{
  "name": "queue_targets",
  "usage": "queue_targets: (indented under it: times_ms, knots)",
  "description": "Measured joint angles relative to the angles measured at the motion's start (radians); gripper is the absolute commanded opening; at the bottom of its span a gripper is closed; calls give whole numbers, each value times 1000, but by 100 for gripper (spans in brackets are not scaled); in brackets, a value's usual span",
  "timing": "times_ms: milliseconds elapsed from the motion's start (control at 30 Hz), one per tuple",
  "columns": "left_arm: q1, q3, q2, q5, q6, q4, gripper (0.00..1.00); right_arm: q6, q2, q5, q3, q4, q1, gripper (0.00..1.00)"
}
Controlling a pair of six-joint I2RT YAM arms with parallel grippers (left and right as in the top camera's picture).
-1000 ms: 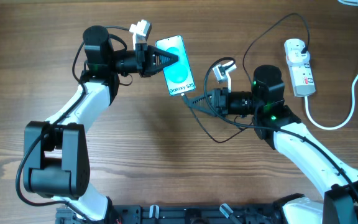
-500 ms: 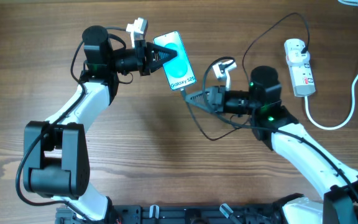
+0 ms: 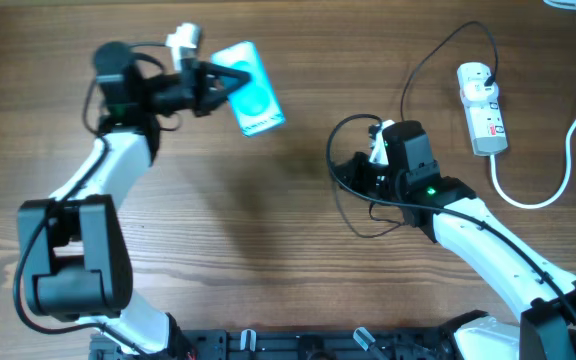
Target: Plug charger to phone and switch on socket
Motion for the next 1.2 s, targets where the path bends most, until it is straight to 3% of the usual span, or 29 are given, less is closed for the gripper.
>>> queue_targets:
  times_ms: [133,267,367,833,1033,1200]
  knots:
    - [47,0,0,27,-7,0,4,-108,27,279,0,18,-1,4]
    - [38,0,0,37,-7,0,4,-155,148,386,0,52,-1,4]
    - [37,0,0,43,-7,0,4,-171,255,416,1,74,2,5]
    - [37,0,0,50,-7,0,4,-159,336,483,64,116,26,26]
    - [37,0,0,50,-11,0,4,-151,343,530,68,114,34,5]
    - [37,0,0,51,-21,0,4,-145,349,531,72,117,37,4]
